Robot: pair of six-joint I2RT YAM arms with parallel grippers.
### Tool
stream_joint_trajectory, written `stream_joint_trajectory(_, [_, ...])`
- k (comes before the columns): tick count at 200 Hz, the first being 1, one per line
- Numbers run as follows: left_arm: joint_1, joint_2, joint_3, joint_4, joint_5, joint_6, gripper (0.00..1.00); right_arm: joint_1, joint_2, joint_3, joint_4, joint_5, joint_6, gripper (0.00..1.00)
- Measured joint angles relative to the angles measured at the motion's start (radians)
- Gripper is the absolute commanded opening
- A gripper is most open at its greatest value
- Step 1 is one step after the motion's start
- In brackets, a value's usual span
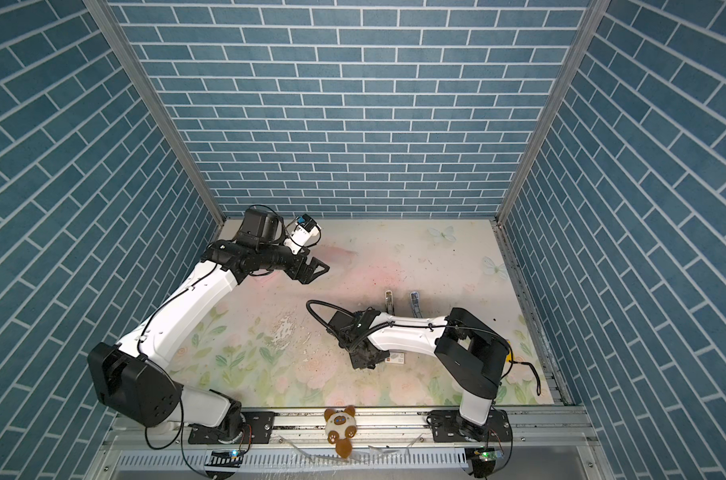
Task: Load the staples into the stapler
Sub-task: 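Close the right gripper on a silver staple strip inside the box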
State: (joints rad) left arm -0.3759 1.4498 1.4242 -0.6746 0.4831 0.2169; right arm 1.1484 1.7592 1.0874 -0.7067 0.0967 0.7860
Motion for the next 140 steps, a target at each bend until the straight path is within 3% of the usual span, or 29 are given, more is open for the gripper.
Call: stream_joint_trajectory(140, [0.005, -0.009, -0.016, 0.013, 0.000, 0.000, 0.94, 0.005, 0.021, 0.013, 0.057, 0.004, -0.013, 0.25])
